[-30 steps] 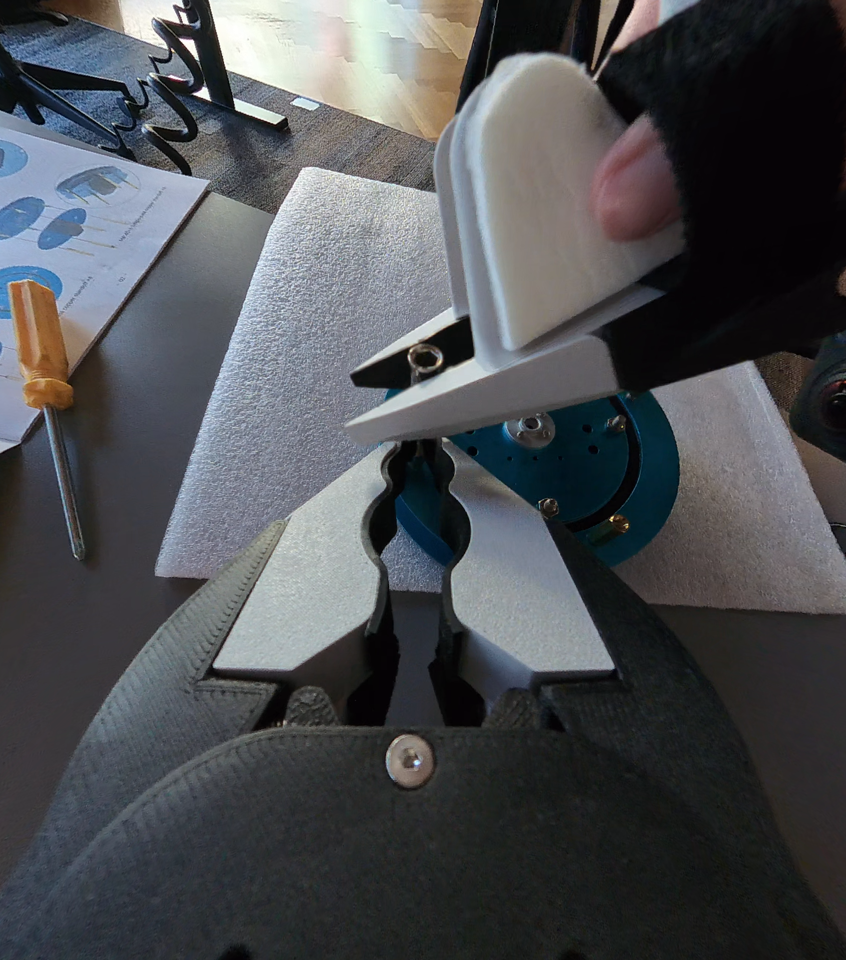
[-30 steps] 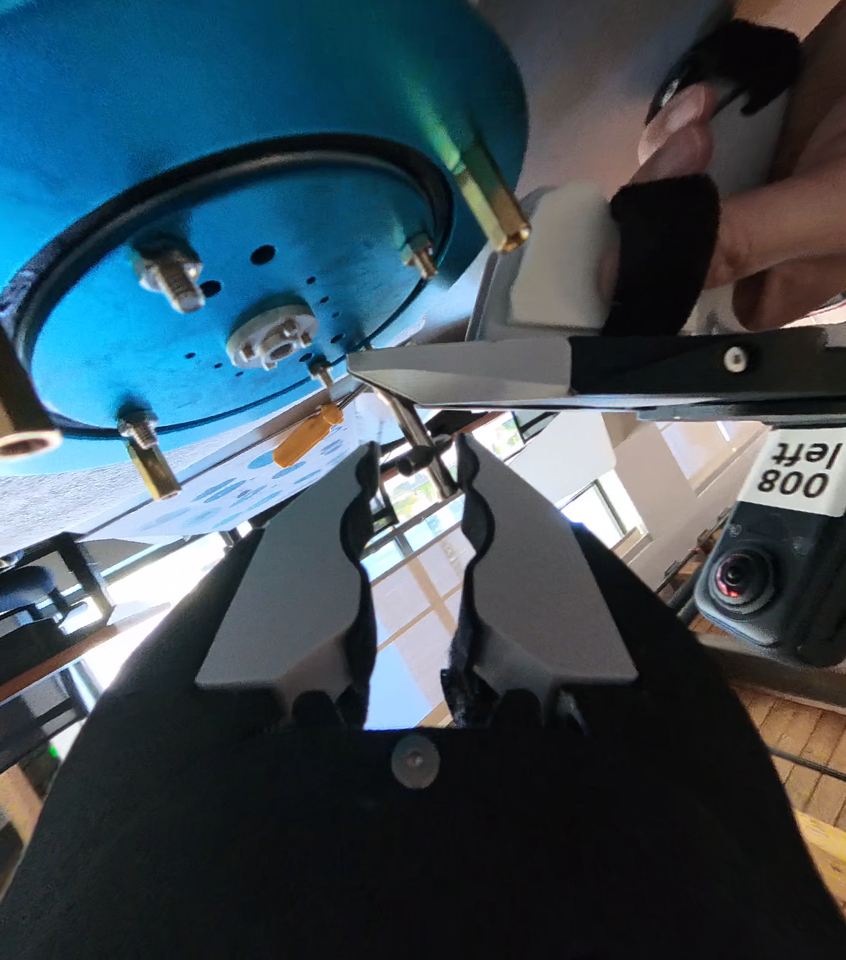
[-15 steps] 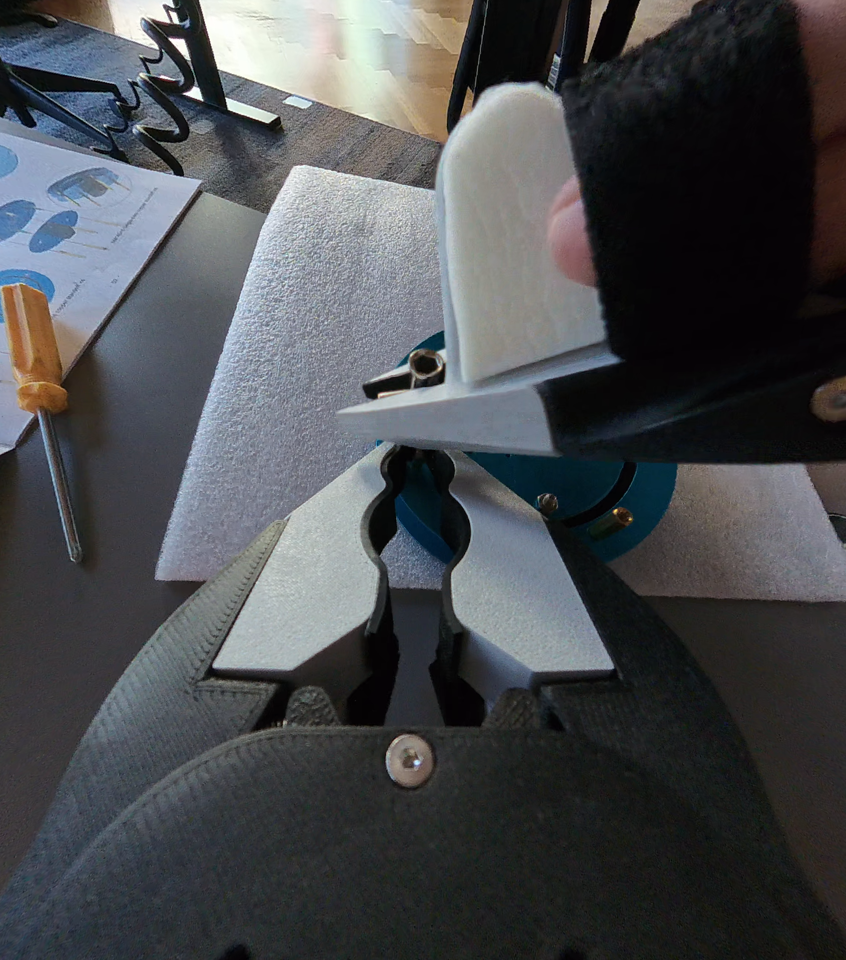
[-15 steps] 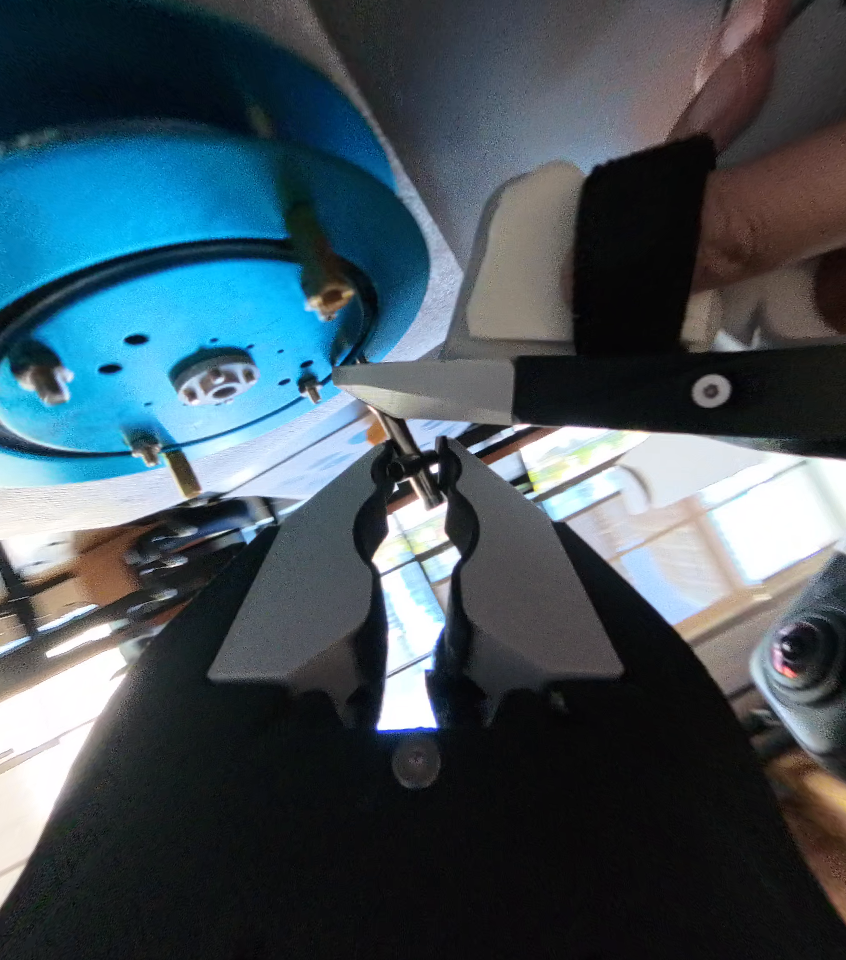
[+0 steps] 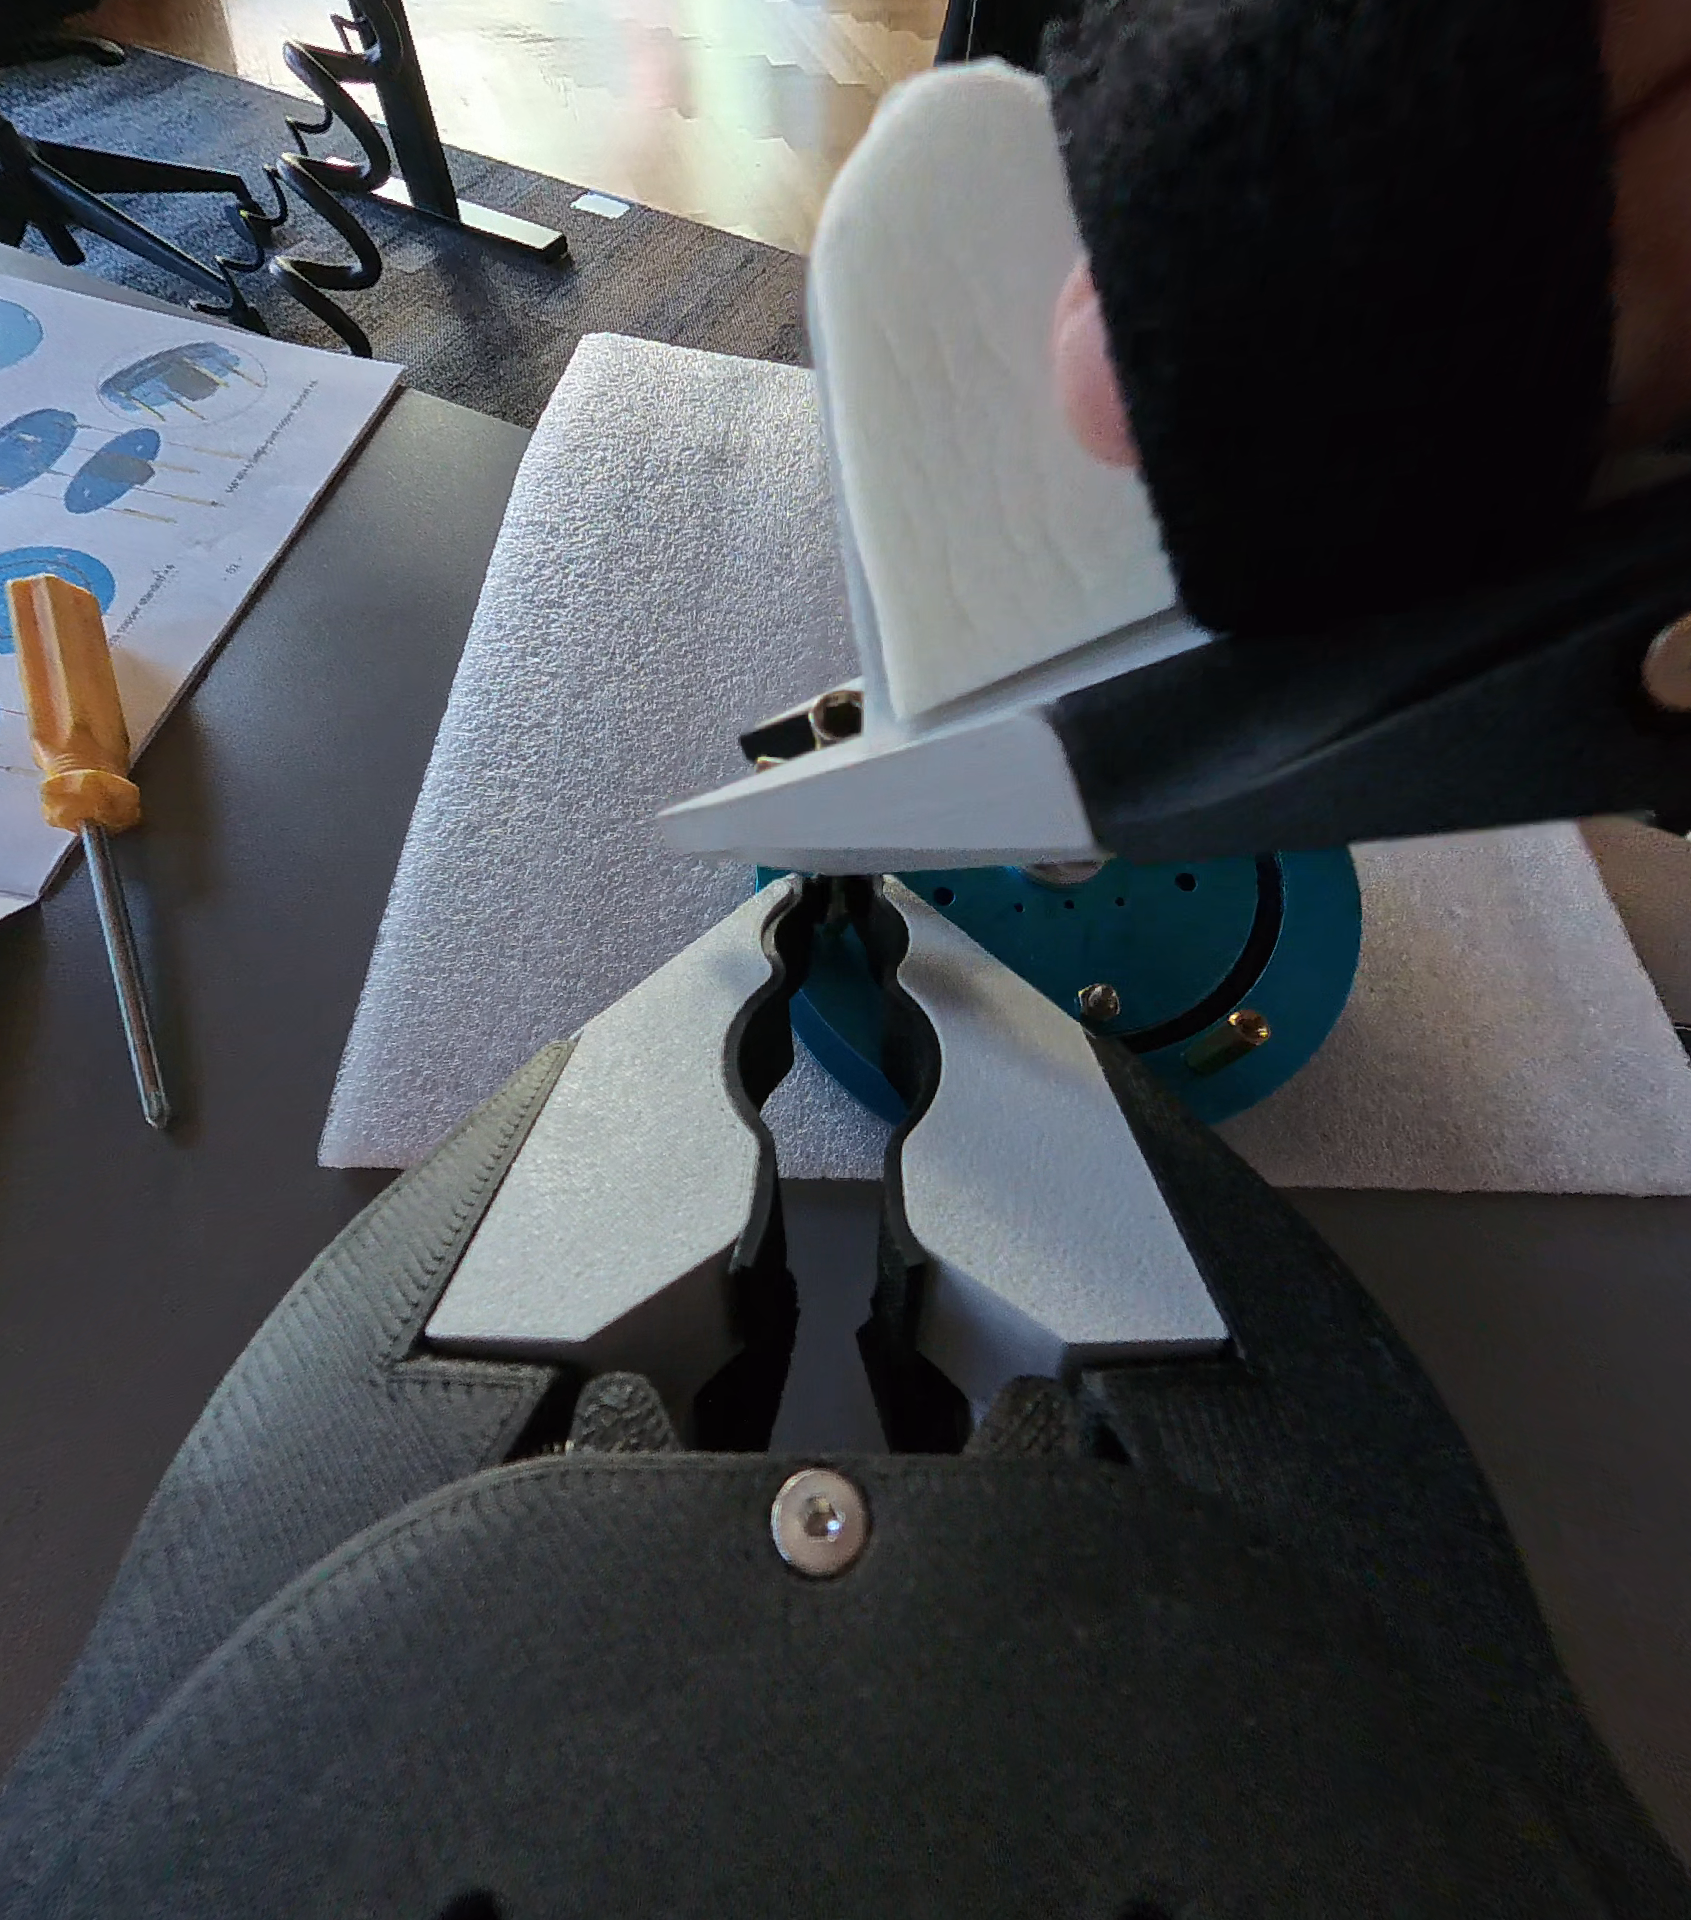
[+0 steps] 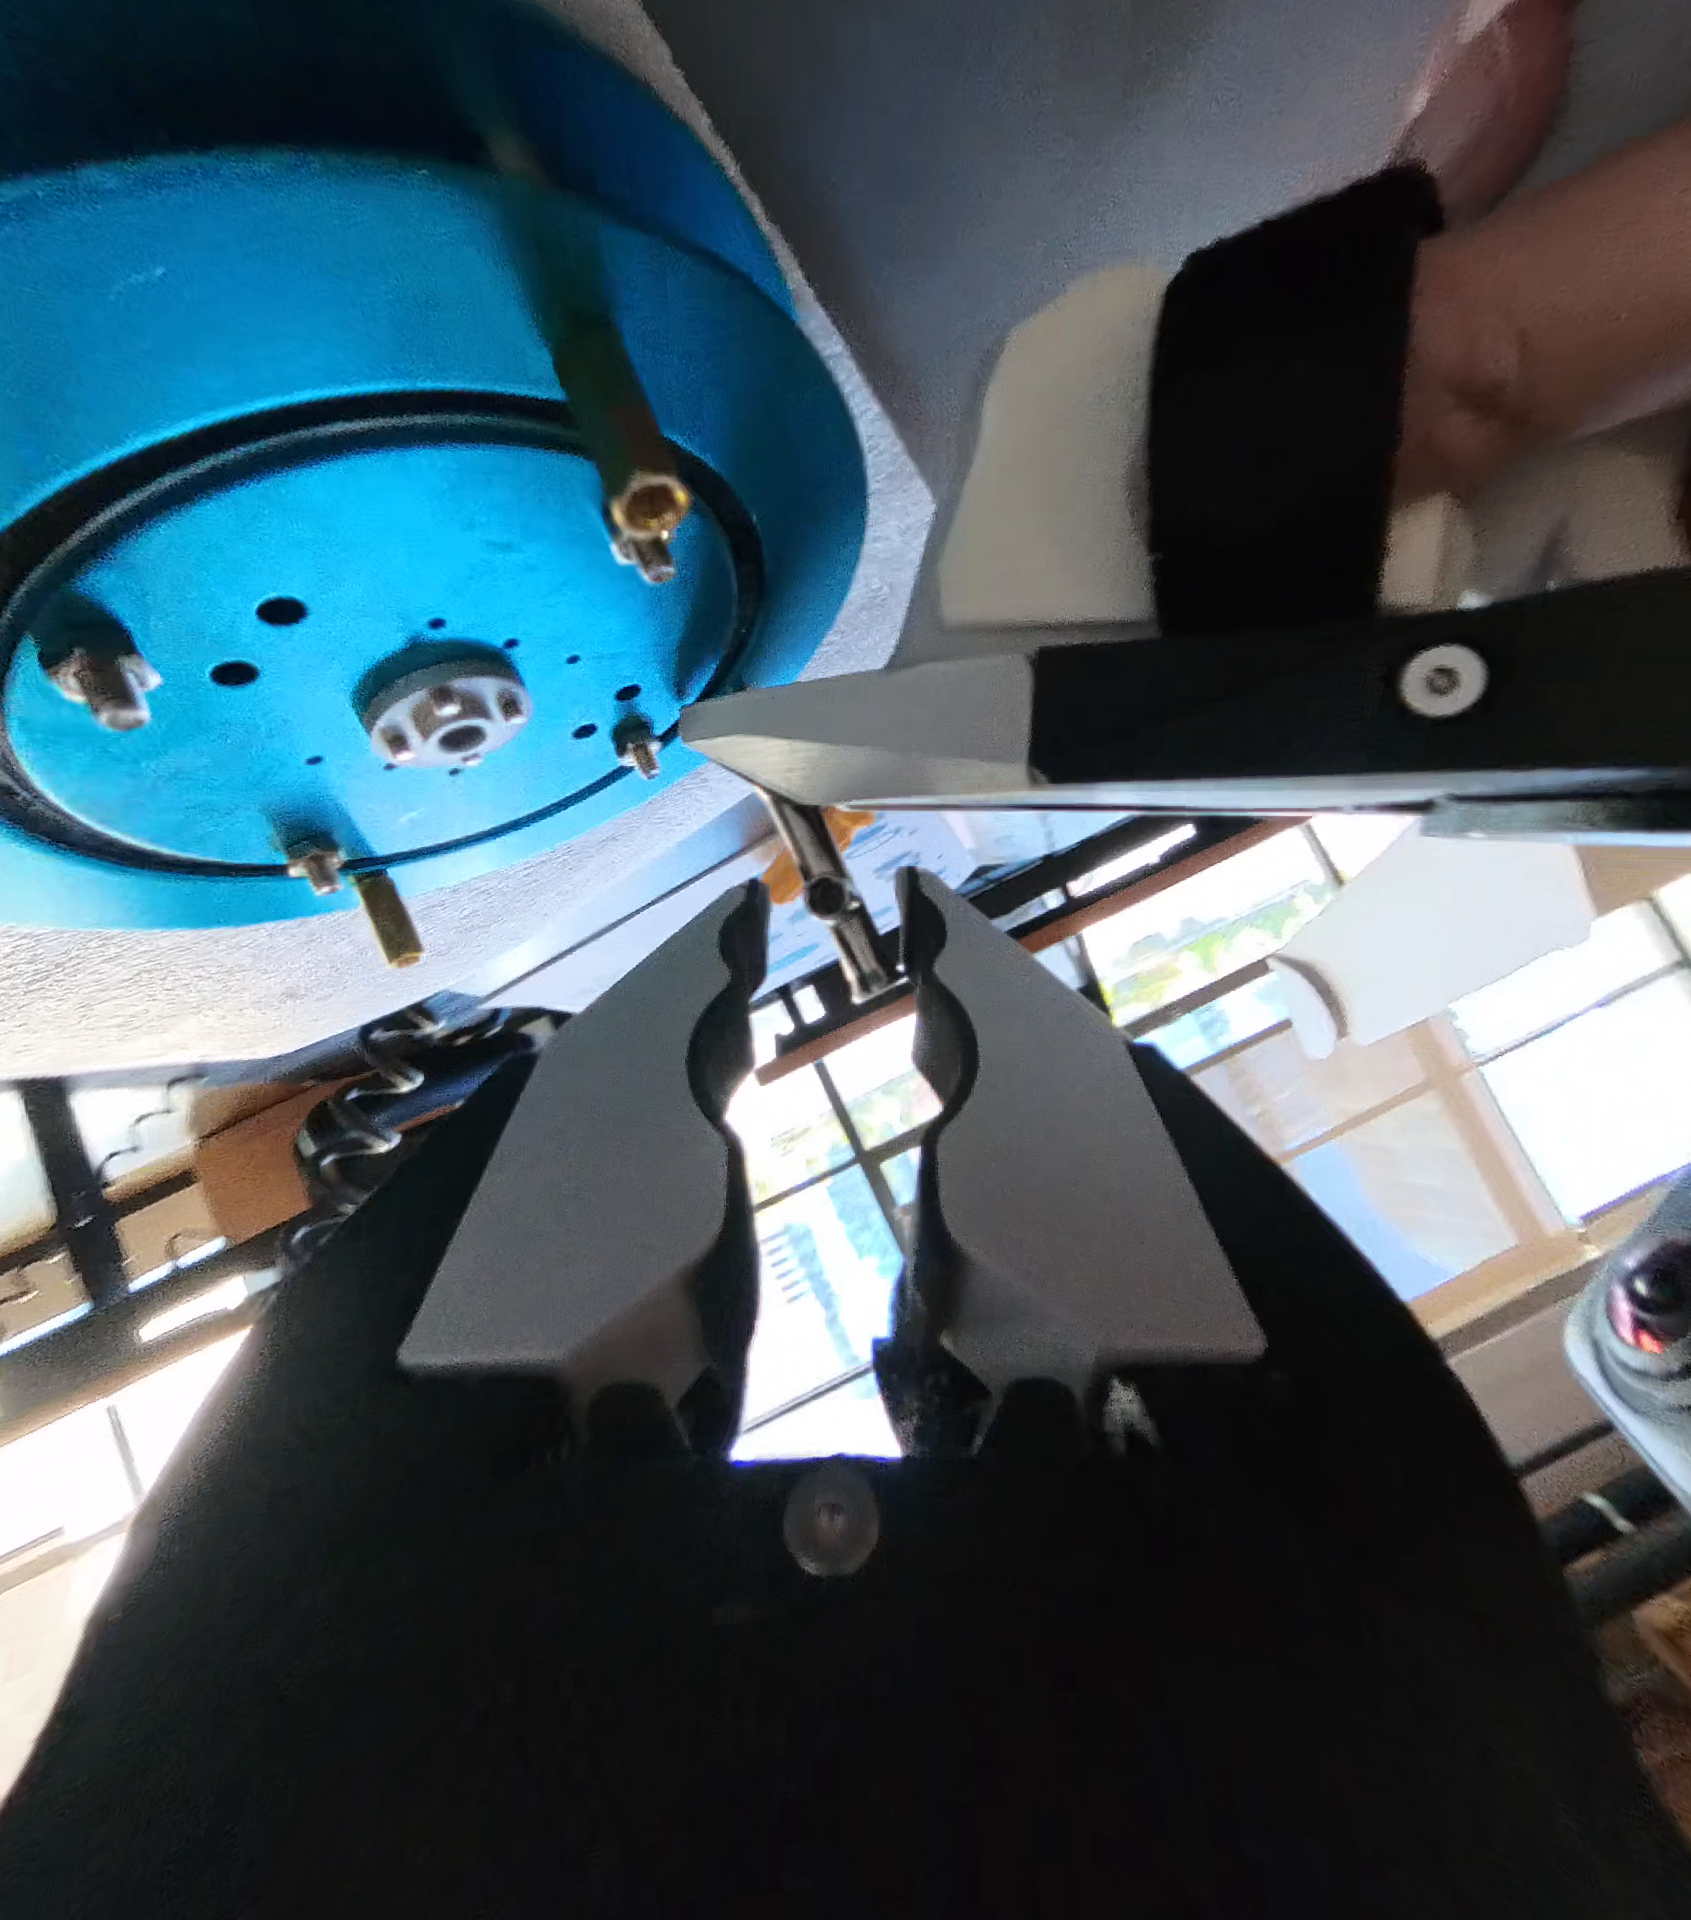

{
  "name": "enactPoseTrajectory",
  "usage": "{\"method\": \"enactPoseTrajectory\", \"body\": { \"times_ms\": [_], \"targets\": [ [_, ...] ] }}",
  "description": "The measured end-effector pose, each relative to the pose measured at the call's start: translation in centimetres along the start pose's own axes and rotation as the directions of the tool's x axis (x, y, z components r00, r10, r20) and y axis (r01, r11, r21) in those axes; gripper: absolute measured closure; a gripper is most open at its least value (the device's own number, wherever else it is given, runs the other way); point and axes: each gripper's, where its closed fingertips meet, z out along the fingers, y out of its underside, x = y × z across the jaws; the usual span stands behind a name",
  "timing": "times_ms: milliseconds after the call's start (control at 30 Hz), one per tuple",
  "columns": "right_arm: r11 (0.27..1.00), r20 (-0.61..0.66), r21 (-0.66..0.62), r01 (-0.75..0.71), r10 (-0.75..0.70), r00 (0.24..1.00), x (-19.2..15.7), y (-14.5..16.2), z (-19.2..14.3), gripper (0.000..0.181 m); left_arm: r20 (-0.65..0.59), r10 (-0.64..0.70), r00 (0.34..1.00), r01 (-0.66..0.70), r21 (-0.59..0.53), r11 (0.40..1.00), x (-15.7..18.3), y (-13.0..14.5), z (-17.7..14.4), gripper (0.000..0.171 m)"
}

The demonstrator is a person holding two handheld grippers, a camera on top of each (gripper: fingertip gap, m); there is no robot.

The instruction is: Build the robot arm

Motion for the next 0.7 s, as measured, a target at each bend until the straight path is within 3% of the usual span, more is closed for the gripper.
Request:
{"method": "enactPoseTrajectory", "body": {
  "times_ms": [100,233,333,433,567,700],
  "targets": [
    [0.999,-0.025,0.034,0.0,0.001,1.0,0.1,0.1,0.0,0.168,0.003,-0.002,1.0,0.002,-0.001,1.0,0.0,0.0,0.0,0.162],
    [0.971,0.211,0.039,-0.237,0.224,0.951,-1.1,-0.1,-0.1,0.172,0.006,0.008,1.0,-0.008,0.0,1.0,0.0,0.0,0.1,0.163],
    [0.874,0.432,0.025,-0.485,0.428,0.794,-1.7,-0.7,-0.5,0.172,0.002,0.013,1.0,-0.013,0.002,1.0,0.1,-0.1,0.1,0.162],
    [0.773,0.533,0.017,-0.634,0.529,0.66,-1.8,-1.2,-0.8,0.172,0.001,0.012,1.0,-0.012,0.001,1.0,0.1,0.0,0.1,0.162],
    [0.677,0.52,0.146,-0.722,0.568,0.638,-1.4,-1.5,-0.7,0.168,0.003,0.012,1.0,-0.012,0.0,1.0,0.0,0.0,0.1,0.162],
    [0.492,0.576,0.263,-0.83,0.61,0.545,-1.5,-2.0,-1.0,0.156,0.005,0.014,1.0,-0.014,0.0,1.0,0.1,0.0,0.1,0.162]
  ]
}}
